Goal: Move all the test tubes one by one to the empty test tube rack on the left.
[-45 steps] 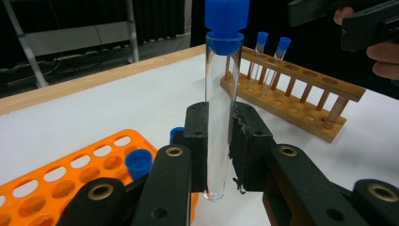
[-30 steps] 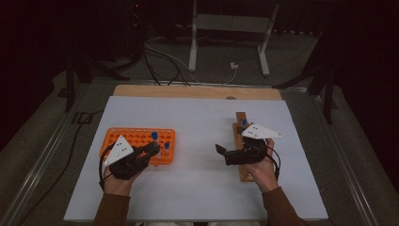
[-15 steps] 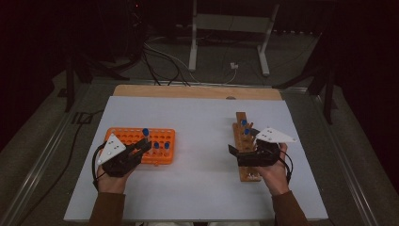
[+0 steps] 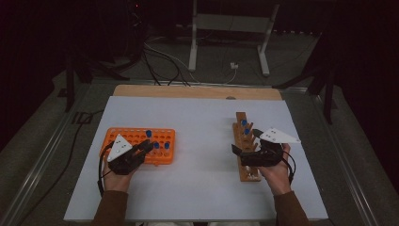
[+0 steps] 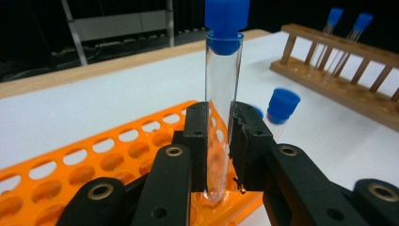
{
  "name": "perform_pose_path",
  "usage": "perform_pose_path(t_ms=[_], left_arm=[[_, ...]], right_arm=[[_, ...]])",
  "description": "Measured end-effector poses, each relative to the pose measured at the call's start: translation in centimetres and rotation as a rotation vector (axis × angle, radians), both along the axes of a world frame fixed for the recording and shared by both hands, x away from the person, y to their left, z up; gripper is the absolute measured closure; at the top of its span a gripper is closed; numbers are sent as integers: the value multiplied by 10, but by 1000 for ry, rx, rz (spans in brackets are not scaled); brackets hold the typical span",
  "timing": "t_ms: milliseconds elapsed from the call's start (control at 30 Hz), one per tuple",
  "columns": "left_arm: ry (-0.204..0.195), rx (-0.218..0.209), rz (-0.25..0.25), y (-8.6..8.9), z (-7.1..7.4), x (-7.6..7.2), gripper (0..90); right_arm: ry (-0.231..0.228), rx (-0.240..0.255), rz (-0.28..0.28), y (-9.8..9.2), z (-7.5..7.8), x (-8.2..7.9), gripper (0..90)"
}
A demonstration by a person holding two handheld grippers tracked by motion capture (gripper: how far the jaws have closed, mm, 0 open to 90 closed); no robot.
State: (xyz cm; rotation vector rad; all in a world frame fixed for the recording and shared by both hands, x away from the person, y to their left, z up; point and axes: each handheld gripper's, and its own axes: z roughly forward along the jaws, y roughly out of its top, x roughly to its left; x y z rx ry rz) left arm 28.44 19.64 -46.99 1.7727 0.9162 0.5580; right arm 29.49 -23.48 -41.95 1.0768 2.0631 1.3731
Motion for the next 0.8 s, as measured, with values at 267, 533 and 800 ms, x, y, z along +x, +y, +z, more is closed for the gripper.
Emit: perform_pose_path(t_ms=[267,533,800], left_arm=[[57,49,-11,-1,-12,4,782],[111,144,-22,-6,-19,5,782],[141,183,-24,-8,-22,5,782]], right_arm=[[5,7,-7,-4,-2,0,0],[11,2,-8,-5,-6,0,0],[7,-11,-10,-3,-7,0,0]])
